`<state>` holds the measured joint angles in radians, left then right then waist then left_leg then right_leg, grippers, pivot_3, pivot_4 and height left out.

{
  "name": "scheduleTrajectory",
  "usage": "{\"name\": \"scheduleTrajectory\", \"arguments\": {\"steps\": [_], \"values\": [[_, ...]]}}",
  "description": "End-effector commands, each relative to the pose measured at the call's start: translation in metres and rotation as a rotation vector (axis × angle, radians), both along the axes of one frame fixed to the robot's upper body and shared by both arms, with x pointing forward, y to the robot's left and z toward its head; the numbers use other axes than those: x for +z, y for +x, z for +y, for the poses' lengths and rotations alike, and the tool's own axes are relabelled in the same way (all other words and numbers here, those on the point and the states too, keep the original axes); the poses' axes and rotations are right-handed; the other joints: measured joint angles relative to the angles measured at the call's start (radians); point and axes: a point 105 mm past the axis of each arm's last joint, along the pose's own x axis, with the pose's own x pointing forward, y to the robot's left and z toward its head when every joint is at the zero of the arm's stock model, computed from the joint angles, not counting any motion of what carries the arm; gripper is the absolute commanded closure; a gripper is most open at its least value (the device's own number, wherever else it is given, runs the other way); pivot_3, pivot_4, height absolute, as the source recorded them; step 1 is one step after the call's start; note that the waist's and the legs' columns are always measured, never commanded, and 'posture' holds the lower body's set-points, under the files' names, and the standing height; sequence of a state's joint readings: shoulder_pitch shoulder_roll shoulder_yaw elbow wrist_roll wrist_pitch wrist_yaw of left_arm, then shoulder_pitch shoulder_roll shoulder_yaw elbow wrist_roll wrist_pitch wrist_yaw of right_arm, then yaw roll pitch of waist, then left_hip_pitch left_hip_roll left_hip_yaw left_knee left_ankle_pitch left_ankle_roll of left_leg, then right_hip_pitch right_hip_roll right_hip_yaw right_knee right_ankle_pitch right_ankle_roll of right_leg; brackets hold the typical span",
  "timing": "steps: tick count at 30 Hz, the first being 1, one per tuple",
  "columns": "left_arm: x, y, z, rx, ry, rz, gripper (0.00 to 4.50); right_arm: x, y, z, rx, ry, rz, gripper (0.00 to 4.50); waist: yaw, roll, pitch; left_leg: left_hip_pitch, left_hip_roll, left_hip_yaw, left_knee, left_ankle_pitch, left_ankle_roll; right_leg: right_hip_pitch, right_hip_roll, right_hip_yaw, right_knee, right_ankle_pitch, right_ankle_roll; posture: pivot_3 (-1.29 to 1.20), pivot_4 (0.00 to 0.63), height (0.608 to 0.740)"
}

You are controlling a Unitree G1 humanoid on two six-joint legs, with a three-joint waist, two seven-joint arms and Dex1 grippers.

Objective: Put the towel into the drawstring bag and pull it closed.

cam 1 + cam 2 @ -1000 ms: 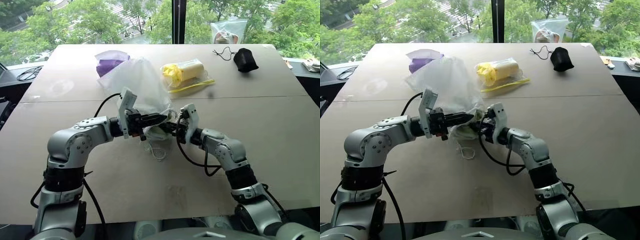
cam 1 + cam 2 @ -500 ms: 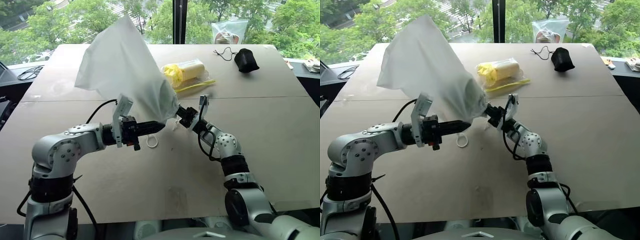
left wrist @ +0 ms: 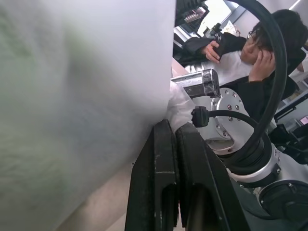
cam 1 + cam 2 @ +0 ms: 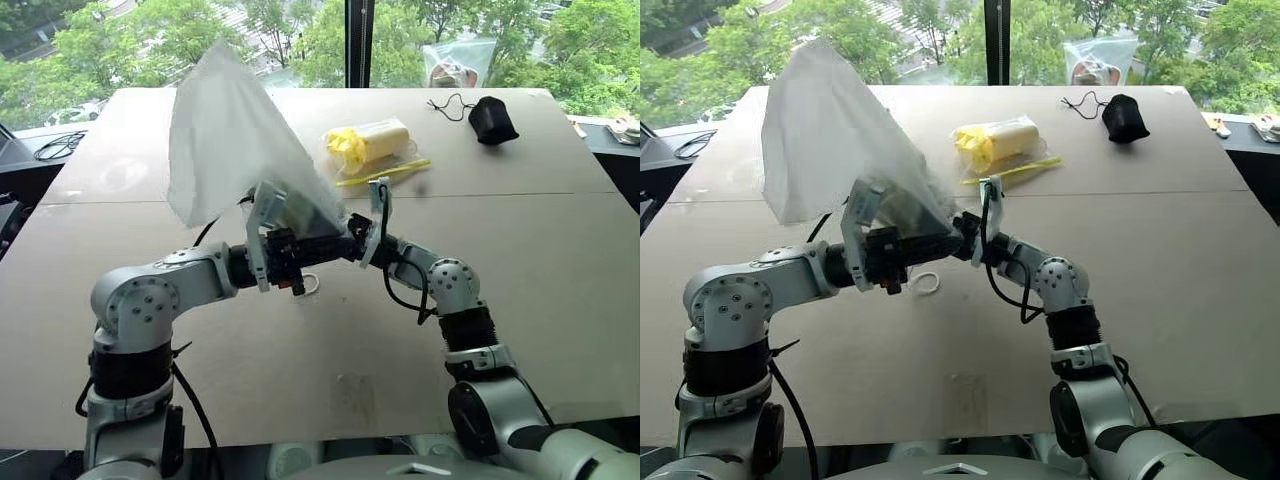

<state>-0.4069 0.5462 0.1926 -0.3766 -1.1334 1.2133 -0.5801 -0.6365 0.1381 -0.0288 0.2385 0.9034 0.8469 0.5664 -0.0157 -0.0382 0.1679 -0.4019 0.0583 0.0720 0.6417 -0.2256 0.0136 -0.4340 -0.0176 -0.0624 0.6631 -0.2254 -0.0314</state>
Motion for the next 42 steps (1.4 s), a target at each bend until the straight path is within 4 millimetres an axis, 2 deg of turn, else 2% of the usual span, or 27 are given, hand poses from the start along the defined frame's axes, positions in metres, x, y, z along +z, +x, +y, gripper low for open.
{"name": "scheduleTrajectory", "arguments": {"steps": [1,5,8,9,11,14,18,22,25,29,33,38,42], "values": [[-0.007,-0.019,-0.014,-0.088,0.000,0.022,4.50,0.042,-0.004,0.013,0.010,0.100,-0.093,4.45,0.000,0.000,0.000,0.000,0.000,0.000,0.000,0.000,0.000,0.000,0.000,0.000,0.000,0.000,0.000,0.00,0.150,0.740],[0.004,-0.009,-0.009,-0.029,-0.030,-0.004,4.50,0.029,0.009,-0.011,-0.094,0.031,-0.111,4.45,0.002,0.000,0.000,0.000,0.000,0.000,0.000,0.000,0.000,0.000,0.000,0.000,0.000,0.000,0.000,0.00,0.150,0.740],[0.013,0.014,0.008,0.073,-0.020,-0.024,4.50,0.017,0.007,-0.033,-0.130,-0.061,-0.162,3.41,0.008,0.000,0.000,0.000,0.000,0.000,0.001,0.000,0.000,0.000,0.000,0.000,0.000,0.000,0.000,0.00,0.150,0.740],[0.015,0.021,0.015,0.095,-0.014,-0.026,4.50,0.013,0.005,-0.040,-0.137,-0.099,-0.173,2.83,0.008,0.000,0.000,0.000,-0.001,-0.001,0.001,0.000,0.000,0.001,0.000,-0.001,0.000,0.000,0.000,0.00,0.150,0.740],[0.014,0.031,0.028,0.131,0.026,-0.028,4.50,0.006,-0.001,-0.052,-0.145,-0.189,-0.205,2.18,0.006,0.000,0.000,0.000,-0.001,-0.001,0.001,0.000,0.000,0.001,0.000,-0.001,0.000,0.000,0.000,0.00,0.150,0.740],[0.015,0.042,0.039,0.148,0.068,-0.056,4.50,-0.005,-0.012,-0.065,-0.134,-0.315,-0.245,0.73,0.002,0.000,0.000,0.000,-0.001,0.000,0.000,0.000,0.000,0.001,0.000,-0.001,-0.001,0.000,0.000,0.00,0.150,0.740],[0.021,0.050,0.043,0.137,0.060,-0.072,4.50,-0.001,-0.021,-0.074,-0.121,-0.330,-0.250,0.73,-0.001,0.000,0.000,0.000,-0.001,0.000,-0.002,0.000,0.000,-0.001,0.001,0.000,-0.001,0.000,0.000,0.00,0.150,0.740],[0.030,0.056,0.047,0.131,0.046,-0.099,4.50,-0.004,-0.015,-0.085,-0.236,-0.495,-0.409,0.73,0.003,0.000,0.000,0.000,0.000,0.000,-0.002,0.000,0.000,-0.001,0.001,0.000,-0.001,0.000,0.000,0.00,0.150,0.740],[0.031,0.061,0.054,0.143,0.068,-0.113,4.50,-0.008,-0.014,-0.084,-0.245,-0.601,-0.528,0.04,0.002,0.000,0.000,0.000,-0.001,0.001,-0.001,0.000,0.000,-0.001,0.000,0.000,-0.001,0.000,0.000,0.00,0.150,0.740],[0.029,0.066,0.058,0.145,0.090,-0.113,4.50,-0.024,-0.007,-0.075,-0.271,-0.750,-0.644,0.04,0.002,0.000,0.000,0.000,-0.001,0.001,-0.002,0.000,0.000,-0.002,0.001,0.000,-0.002,-0.001,0.001,0.00,0.150,0.740],[0.022,0.067,0.055,0.141,0.105,-0.102,4.50,-0.035,-0.008,-0.035,-0.177,-0.742,-0.812,0.04,-0.003,0.000,0.000,-0.003,-0.001,0.001,-0.002,0.000,0.000,-0.004,0.001,0.001,-0.001,-0.001,0.001,0.00,0.150,0.740],[0.014,0.066,0.058,0.149,0.128,-0.097,4.50,-0.047,0.015,-0.017,-0.226,-0.739,-0.771,0.04,-0.001,0.000,0.000,-0.010,0.000,0.000,0.002,0.000,-0.001,-0.010,0.002,0.000,0.001,-0.001,0.001,0.00,0.150,0.740],[0.014,0.063,0.060,0.157,0.136,-0.099,4.50,-0.052,0.024,-0.010,-0.244,-0.719,-0.730,1.95,0.001,-0.001,0.000,-0.014,0.000,0.000,0.007,0.001,-0.001,-0.012,0.000,0.000,0.001,0.000,0.002,0.00,0.150,0.740]]}}
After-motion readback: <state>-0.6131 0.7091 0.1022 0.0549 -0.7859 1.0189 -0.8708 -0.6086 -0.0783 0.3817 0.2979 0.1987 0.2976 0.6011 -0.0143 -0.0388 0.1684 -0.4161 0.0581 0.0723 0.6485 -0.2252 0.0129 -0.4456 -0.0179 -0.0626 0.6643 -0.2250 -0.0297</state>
